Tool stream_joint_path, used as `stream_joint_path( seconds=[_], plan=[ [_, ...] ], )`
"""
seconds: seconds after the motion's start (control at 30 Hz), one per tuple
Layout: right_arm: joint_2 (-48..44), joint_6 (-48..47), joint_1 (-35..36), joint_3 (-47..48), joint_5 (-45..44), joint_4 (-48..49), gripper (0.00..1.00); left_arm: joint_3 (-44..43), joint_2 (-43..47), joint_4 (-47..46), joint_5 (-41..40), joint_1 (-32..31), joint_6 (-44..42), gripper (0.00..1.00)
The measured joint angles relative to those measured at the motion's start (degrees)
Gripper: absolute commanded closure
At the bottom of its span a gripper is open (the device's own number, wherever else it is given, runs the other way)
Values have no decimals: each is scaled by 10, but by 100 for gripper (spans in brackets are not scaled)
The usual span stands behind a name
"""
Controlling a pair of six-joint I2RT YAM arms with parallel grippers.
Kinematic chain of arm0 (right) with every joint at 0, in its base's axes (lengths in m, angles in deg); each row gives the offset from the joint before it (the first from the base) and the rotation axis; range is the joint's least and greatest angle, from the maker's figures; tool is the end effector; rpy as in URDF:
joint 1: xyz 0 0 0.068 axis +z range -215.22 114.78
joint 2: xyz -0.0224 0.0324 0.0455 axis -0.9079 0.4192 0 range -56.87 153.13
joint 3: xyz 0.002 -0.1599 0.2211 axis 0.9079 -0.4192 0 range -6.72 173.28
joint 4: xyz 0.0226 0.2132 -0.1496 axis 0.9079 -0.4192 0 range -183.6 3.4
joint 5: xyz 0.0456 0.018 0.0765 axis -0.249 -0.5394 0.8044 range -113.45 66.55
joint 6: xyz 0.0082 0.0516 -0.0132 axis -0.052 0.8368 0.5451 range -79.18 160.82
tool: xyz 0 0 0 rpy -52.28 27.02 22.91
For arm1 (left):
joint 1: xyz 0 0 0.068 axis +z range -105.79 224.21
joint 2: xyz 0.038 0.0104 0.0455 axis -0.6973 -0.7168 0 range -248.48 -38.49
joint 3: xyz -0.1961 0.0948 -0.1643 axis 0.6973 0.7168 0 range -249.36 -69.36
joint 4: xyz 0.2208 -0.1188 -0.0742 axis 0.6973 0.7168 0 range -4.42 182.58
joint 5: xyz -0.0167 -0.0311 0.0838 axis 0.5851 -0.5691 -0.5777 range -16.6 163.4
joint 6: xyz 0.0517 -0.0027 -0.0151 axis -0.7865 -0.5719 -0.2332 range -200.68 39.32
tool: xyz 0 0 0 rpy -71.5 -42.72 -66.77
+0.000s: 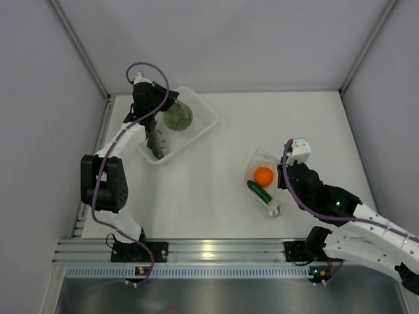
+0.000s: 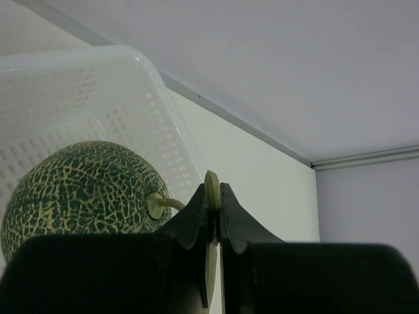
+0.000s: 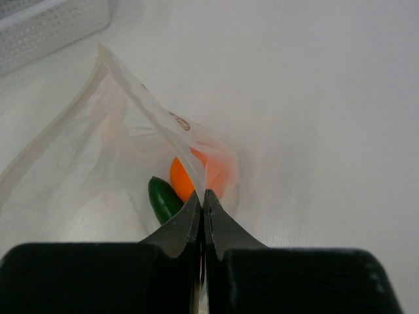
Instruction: Open the zip-top bag and remove the fake food
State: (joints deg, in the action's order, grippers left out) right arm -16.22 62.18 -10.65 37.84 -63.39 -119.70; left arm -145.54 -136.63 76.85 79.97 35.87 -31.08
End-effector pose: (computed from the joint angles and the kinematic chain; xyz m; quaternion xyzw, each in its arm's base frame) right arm 0.1045 0.1077 0.3127 -0.0660 0.8262 0.0604 0.5562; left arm 0.4086 -0.0640 0.3138 -0.2425 0.7449 -0.3395 0.5206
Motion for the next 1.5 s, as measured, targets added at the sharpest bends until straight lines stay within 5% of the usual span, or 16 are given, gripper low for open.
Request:
stream_joint_path(
  seconds=[0.23, 0.33, 0.4, 0.43, 0.53, 0.7, 0.73, 1.27, 1.5],
  plan=[
    [0, -12, 0, 0, 5, 8, 100, -61, -85, -28, 33, 17, 10, 99],
    [5, -16, 0, 0, 11, 14, 100, -88, -113, -35, 47, 24, 12, 89],
    [10, -18, 0, 0, 14, 17, 100, -100, -128, -38, 52, 27, 10, 77],
    [12, -19, 0, 0, 16, 19, 100, -102, -131, -40, 54, 28, 9, 62],
    [12, -22, 0, 0, 20, 21, 100, -103, -134, -42, 61, 31, 8, 37],
    [12, -23, 0, 0, 23, 23, 100, -103, -134, -48, 61, 31, 7, 19],
    [14, -23, 0, 0, 23, 24, 100, -103, -134, -48, 62, 31, 8, 2],
    [40, -18, -1, 6, 28, 43, 100, -85, 43, -6, 70, 20, -27, 2],
    [41, 0, -1, 10, 26, 46, 100, -43, 172, 68, 26, -88, -103, 2]
  ],
)
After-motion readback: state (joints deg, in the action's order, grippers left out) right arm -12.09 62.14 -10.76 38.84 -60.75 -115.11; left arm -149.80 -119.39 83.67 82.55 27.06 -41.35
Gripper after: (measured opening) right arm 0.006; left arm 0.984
